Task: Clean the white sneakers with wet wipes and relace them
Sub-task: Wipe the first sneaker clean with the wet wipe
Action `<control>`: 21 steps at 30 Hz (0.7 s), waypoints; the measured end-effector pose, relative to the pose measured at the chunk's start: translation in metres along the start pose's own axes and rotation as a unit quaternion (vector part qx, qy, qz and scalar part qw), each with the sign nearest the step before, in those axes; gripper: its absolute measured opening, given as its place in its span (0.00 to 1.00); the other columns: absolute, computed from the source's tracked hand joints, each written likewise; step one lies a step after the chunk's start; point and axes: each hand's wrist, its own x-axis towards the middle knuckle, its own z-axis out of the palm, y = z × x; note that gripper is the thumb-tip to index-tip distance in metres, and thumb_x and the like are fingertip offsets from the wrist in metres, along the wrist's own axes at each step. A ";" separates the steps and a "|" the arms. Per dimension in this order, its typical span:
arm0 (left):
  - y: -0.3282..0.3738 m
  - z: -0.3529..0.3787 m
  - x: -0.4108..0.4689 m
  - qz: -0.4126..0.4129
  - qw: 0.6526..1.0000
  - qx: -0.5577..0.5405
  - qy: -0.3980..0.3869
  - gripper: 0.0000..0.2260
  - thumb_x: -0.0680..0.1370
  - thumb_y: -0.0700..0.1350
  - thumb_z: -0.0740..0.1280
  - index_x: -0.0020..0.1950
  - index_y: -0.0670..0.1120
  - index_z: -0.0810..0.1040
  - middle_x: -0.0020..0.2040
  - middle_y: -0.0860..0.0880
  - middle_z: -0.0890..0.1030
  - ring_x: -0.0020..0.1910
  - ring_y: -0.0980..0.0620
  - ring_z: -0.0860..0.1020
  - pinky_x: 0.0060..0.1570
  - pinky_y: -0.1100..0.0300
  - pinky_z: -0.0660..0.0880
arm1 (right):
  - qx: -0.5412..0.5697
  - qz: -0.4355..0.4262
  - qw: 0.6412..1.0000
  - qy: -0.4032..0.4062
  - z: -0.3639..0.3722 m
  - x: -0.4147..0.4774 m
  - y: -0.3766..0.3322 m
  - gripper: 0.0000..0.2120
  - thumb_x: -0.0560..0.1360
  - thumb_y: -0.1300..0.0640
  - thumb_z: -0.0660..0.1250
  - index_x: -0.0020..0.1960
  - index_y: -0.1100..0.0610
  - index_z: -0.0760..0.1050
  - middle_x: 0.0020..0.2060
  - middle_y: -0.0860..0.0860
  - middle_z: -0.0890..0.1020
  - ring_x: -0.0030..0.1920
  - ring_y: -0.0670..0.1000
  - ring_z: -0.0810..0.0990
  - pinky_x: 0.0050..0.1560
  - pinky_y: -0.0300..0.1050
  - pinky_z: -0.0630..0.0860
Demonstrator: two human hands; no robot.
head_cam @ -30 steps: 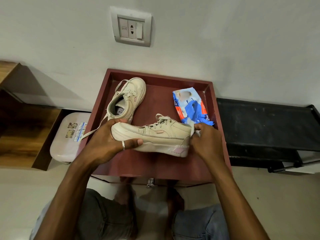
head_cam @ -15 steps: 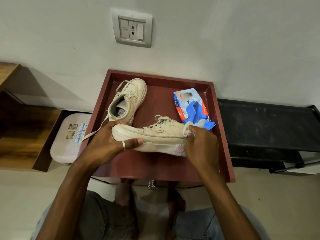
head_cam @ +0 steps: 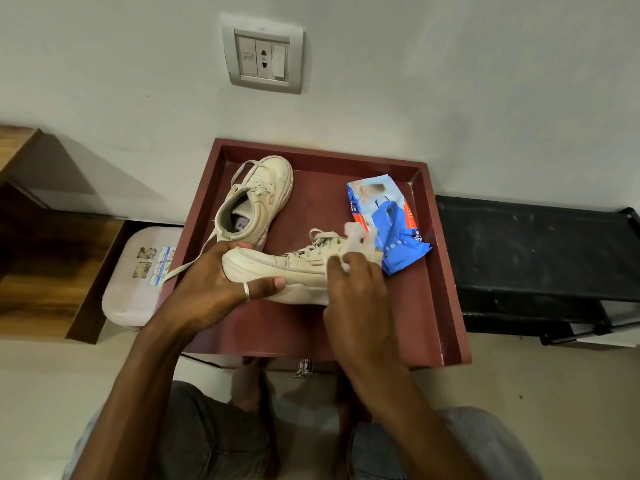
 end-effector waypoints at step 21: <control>-0.002 -0.001 -0.002 0.016 1.000 0.025 0.006 0.28 0.64 0.48 0.83 0.61 0.51 0.78 0.52 0.58 0.85 0.50 0.58 0.84 0.46 0.66 0.81 | 0.185 -0.143 0.971 -0.054 -0.004 0.007 -0.021 0.17 0.74 0.67 0.65 0.60 0.59 0.80 0.51 0.54 0.81 0.51 0.54 0.79 0.50 0.47 0.79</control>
